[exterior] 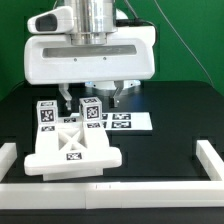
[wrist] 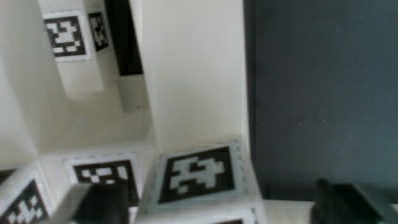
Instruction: Assemble chair
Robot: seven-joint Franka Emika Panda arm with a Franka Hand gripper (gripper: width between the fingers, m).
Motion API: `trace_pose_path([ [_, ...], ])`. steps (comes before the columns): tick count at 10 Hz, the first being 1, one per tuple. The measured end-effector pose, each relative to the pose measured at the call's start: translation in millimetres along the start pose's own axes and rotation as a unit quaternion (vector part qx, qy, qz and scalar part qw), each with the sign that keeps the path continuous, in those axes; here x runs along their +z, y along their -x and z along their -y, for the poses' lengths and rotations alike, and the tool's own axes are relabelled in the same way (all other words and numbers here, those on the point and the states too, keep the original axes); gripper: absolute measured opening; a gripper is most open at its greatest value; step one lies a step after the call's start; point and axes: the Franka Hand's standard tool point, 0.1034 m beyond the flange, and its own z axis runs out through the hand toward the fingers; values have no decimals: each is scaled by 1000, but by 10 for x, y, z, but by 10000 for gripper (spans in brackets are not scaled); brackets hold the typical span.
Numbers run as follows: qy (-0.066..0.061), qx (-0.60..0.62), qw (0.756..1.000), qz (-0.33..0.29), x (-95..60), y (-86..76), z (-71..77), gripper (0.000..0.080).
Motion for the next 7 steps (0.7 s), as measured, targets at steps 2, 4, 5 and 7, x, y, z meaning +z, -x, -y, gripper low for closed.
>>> trace_pose_path([
  [2,-1,71,998,0,2,0,3,282],
  [4,-1,151,989,-1,3,-2,11,283],
  [5,0,206,979,-5,5,-7,23,283],
  [7,-4,294,956,-6,7,-12,27,283],
])
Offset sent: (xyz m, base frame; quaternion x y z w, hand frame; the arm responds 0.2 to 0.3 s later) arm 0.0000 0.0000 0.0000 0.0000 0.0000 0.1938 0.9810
